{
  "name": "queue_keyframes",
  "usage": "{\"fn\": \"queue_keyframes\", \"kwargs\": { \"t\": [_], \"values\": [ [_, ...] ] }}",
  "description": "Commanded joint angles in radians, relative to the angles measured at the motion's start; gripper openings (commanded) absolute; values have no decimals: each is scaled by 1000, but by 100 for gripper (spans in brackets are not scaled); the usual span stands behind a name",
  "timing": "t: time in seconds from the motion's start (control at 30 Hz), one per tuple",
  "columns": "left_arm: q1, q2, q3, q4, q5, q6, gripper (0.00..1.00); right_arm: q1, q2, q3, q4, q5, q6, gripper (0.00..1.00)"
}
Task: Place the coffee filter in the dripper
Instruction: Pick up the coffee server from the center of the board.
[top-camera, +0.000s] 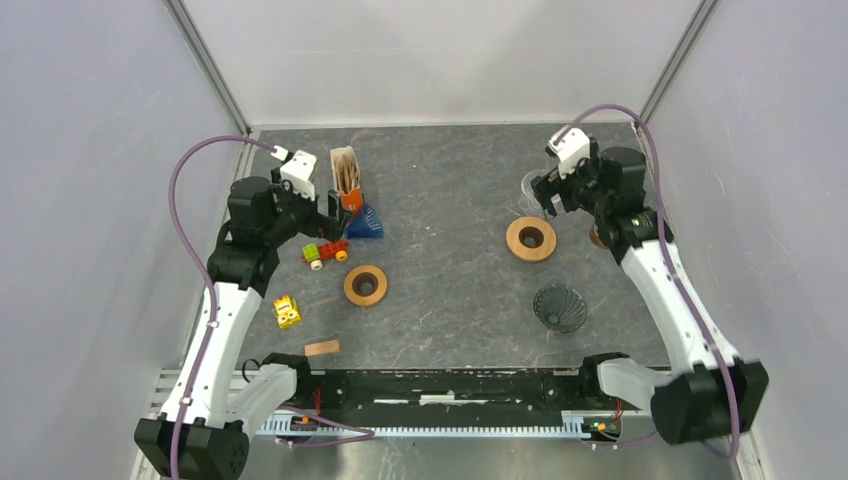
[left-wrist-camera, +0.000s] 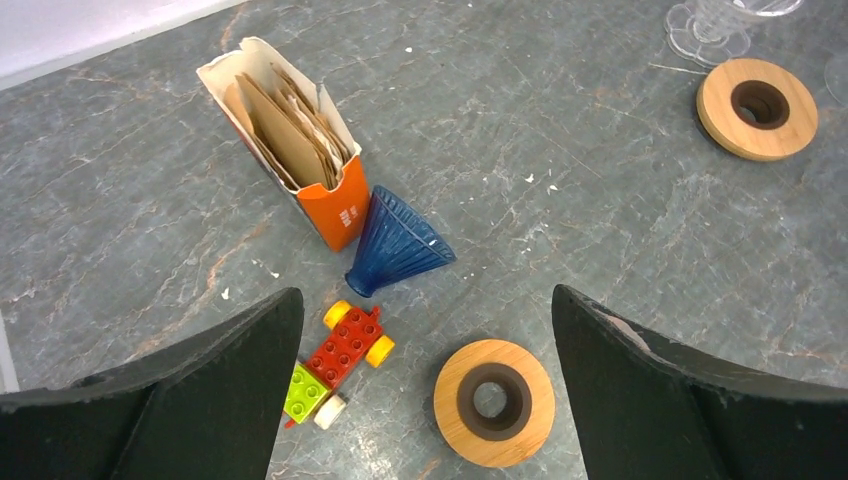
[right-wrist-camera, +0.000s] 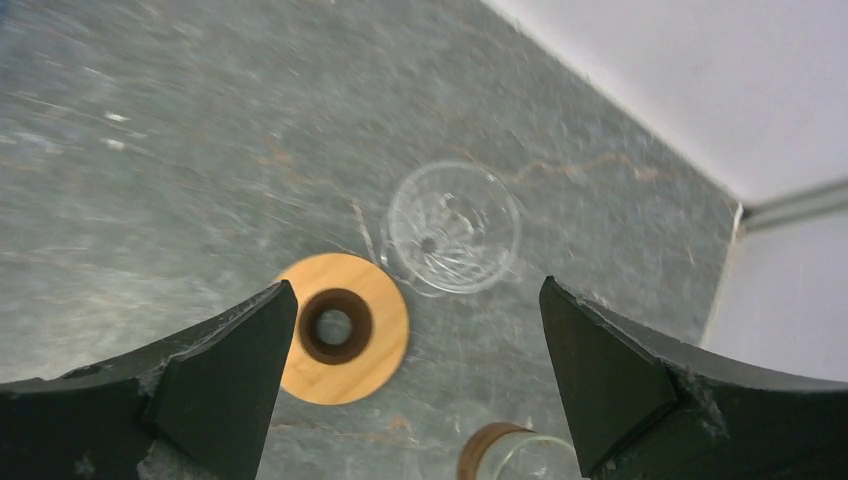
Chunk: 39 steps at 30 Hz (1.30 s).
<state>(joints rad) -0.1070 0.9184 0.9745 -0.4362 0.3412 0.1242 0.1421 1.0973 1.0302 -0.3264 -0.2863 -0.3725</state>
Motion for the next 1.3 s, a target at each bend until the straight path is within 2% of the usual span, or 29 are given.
{"fn": "queue_keyframes", "kwargs": {
  "t": [0.0, 0.27, 0.47, 0.8, 1.1, 1.27],
  "values": [
    [0, -1, -17, 11, 78, 58, 100, -1, 169, 77, -61, 212, -50, 99],
    [0, 10, -34, 43, 127, 22, 100, 4, 519, 346, -154, 150, -94, 79],
    [-1, 17, -30, 45, 131, 19, 100, 22, 683, 465, -224, 155, -141, 77],
    [-1, 24, -32, 50, 127, 18, 100, 65, 774, 487, -240, 196, -164, 74],
    [-1, 8, -34, 52, 128, 24, 100, 65, 867, 530, -257, 229, -190, 51],
    [-1, 1, -34, 50, 114, 31, 100, 74, 884, 567, -280, 230, -199, 32]
  ]
}}
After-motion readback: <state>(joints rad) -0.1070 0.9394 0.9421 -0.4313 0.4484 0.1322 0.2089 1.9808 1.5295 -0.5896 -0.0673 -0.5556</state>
